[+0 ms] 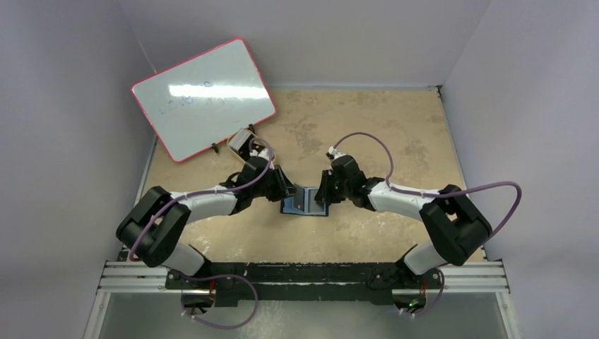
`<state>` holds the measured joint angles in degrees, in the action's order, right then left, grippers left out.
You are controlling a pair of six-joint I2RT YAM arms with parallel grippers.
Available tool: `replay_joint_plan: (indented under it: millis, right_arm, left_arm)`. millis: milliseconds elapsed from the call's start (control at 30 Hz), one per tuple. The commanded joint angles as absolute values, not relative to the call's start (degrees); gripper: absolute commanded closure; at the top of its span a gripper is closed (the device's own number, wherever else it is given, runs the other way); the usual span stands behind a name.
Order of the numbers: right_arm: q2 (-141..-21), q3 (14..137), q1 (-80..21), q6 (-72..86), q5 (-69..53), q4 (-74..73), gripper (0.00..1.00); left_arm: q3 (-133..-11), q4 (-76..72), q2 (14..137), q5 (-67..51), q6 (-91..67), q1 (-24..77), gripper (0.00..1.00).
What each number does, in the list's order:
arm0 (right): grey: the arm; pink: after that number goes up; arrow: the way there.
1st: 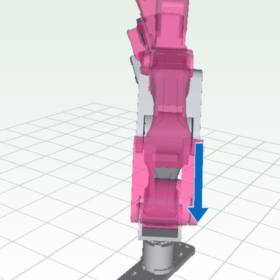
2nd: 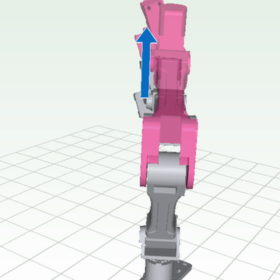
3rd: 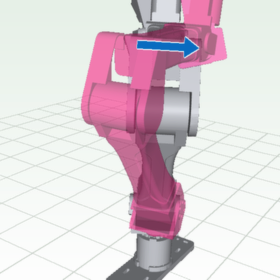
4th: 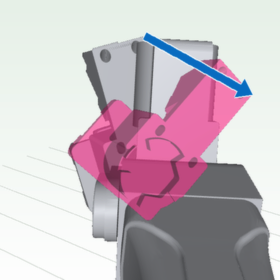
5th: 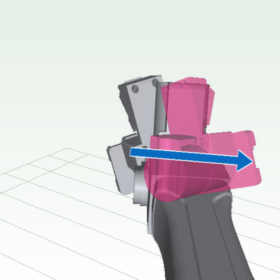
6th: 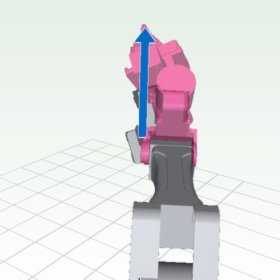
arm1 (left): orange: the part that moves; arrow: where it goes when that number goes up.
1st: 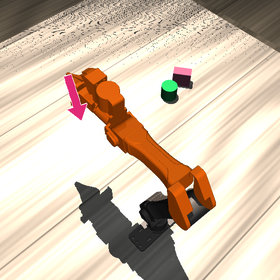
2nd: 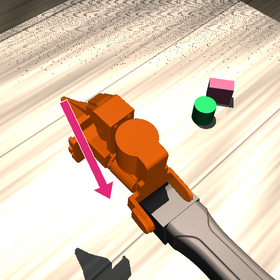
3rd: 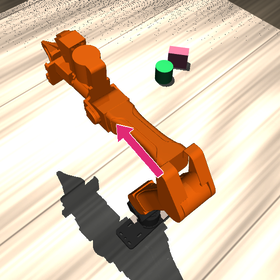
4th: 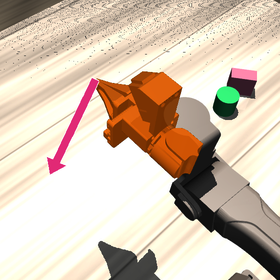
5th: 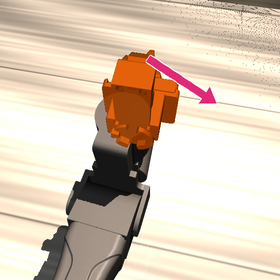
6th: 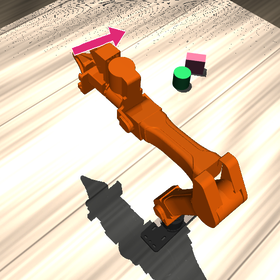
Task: Put the credit cards into the card holder
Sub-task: Turn over the card slot in the card holder.
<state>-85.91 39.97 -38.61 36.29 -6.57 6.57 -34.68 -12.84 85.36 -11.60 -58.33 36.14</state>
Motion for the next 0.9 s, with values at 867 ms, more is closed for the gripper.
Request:
replay_joint_plan:
  millis: [867]
  right_arm:
    - [-72.60, 40.94, -37.44, 35.75, 0.11, 3.96, 0.72]
  left_arm:
    - [-44.33, -3.40, 82.57, -4.58, -50.47, 36.81, 0.64]
